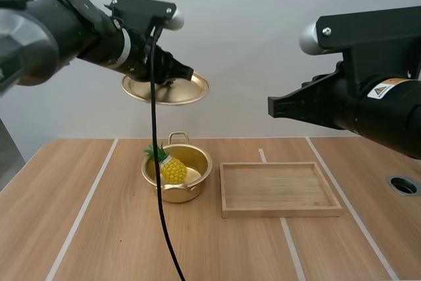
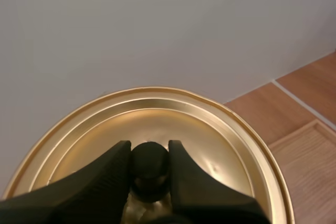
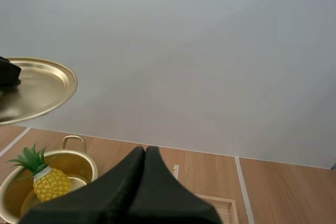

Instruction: Open the pot, put the pineapple inside, and close it

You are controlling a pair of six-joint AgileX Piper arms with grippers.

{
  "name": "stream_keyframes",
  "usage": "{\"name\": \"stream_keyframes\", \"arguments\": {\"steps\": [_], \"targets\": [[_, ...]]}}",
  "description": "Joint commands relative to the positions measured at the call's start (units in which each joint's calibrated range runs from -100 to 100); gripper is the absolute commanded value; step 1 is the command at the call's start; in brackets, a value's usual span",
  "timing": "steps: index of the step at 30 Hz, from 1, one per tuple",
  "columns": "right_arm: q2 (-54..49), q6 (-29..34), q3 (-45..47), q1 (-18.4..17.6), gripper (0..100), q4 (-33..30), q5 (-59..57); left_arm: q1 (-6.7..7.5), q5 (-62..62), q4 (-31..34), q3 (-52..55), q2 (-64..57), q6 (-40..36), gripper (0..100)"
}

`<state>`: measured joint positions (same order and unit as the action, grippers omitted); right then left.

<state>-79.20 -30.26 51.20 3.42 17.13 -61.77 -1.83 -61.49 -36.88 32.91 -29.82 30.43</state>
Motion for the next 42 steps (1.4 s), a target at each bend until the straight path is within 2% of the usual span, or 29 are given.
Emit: {"name": "stream_keyframes", "arguments": {"steps": [1, 5, 16, 28, 42], "targets": [[-0.59, 0.05, -0.01, 0.17, 0, -0.01, 0.32, 0.10, 4.56, -3.20, 3.64, 0.49, 3.16, 0], [-0.59, 0.05, -0.01, 0.17, 0, -0.01, 0.32, 0.10, 8.43, -3.81, 8.10, 1.46, 4.70, 0], [-0.59, 0.05, -0.01, 0.17, 0, -0.01, 0.32, 0.10, 13.84, -15.32, 16.38, 1.85, 14.89, 0], [-0.59, 0.05, -0.01, 0.17, 0, -0.01, 0.32, 0.10, 15.97, -25.40, 17.85, 8.36, 23.33, 0], [-0.59, 0.05, -0.01, 0.17, 0, -0.01, 0.32, 0.02, 22.91, -26.29, 17.85, 16.75, 25.32, 0]]}}
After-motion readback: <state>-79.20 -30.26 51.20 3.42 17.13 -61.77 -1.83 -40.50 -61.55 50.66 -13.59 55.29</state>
